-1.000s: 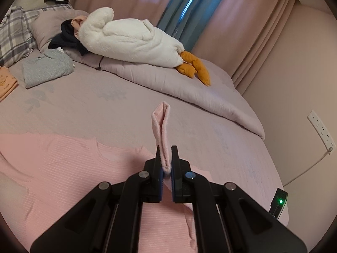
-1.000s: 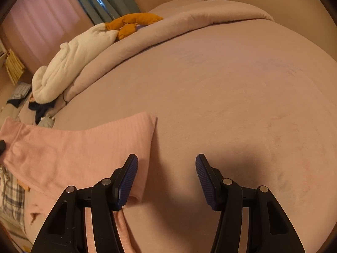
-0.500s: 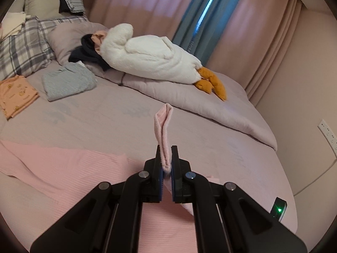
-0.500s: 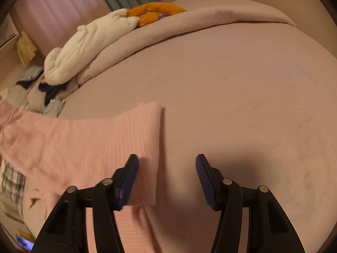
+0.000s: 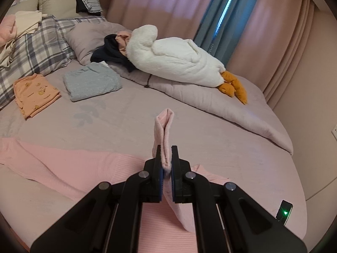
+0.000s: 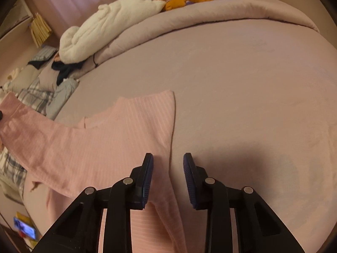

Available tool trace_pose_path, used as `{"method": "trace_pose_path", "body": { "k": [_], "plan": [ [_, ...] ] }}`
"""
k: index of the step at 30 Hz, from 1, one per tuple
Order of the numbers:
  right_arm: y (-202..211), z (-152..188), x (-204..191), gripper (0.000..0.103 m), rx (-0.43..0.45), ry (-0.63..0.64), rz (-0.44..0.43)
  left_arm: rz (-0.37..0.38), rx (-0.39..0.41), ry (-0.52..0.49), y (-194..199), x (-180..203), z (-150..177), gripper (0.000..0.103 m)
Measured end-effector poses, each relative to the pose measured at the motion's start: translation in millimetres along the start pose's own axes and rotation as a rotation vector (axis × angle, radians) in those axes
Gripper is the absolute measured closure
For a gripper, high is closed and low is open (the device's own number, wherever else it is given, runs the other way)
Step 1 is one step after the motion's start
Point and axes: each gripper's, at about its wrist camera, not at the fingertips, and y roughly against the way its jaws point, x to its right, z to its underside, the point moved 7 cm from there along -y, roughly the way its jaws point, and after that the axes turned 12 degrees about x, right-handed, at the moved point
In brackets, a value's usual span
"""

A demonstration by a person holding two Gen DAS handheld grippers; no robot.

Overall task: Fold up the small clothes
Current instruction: 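Carry the held sleeve with the left gripper across the shirt body and lower it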

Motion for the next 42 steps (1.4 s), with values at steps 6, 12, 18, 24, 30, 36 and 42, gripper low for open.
{"method": "trace_pose_path", "body": {
  "k": [6, 12, 18, 24, 30, 36, 42],
  "plan": [
    [-11, 9, -6, 0.071, -0.050, 0.015, -0.009, -0.021, -0.020, 0.009, -3, -17, 3, 0.098],
    [-16, 15, -6, 0.071, -0.069, 0.039, 0.005, -0.037, -0.064, -0.007, -9, -32, 12, 0.098],
    [-16, 14, -6, 0.071, -0.072, 0.039, 0.003, -0.072, -0.082, -0.007, -14, -51, 16, 0.098],
    [-18, 13, -7, 0.071, -0.072, 0.047, 0.010, -0.091, -0.099, -0.034, -16, -60, 23, 0.098],
    [-18, 13, -7, 0.071, -0.072, 0.050, 0.011, -0.111, -0.122, -0.041, -18, -69, 32, 0.098],
    [-19, 13, -7, 0.071, -0.072, 0.051, 0.013, -0.133, -0.146, -0.036, -21, -82, 38, 0.098],
    [-19, 12, -6, 0.071, -0.072, 0.056, 0.014, -0.170, -0.176, -0.053, -24, -95, 55, 0.098]
  ]
}}
